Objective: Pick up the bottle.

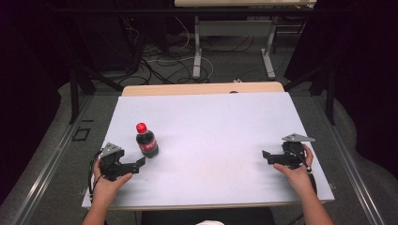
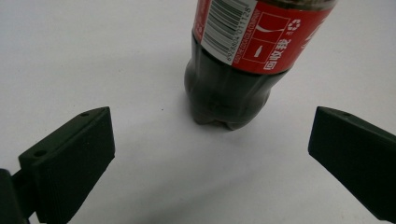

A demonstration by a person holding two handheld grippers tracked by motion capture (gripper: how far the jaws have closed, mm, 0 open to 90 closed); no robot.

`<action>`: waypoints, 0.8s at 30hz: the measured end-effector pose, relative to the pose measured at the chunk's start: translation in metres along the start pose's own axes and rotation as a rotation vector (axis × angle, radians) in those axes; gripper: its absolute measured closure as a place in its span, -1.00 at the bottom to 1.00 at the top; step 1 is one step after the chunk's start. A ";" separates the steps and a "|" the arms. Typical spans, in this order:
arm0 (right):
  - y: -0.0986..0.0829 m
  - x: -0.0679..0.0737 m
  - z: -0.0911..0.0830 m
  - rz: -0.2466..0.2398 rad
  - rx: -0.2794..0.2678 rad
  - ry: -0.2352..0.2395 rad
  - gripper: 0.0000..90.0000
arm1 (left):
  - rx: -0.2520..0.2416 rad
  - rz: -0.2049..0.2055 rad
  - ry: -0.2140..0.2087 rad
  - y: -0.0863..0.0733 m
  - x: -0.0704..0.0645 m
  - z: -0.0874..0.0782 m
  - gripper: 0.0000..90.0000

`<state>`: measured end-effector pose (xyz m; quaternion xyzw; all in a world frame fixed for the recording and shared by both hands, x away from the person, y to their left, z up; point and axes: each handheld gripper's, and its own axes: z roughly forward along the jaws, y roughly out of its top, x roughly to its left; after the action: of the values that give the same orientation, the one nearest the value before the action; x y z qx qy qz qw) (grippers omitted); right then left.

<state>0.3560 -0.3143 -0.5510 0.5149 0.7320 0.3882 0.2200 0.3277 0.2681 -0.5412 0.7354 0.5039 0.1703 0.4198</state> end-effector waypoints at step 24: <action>0.012 0.027 -0.016 -0.080 -0.005 0.025 -0.96 | -0.008 0.066 -0.009 0.037 -0.021 0.018 -0.91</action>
<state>0.3409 -0.2926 -0.5296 0.4796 0.7538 0.3873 0.2275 0.3527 0.2358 -0.5195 0.7508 0.4766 0.1830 0.4192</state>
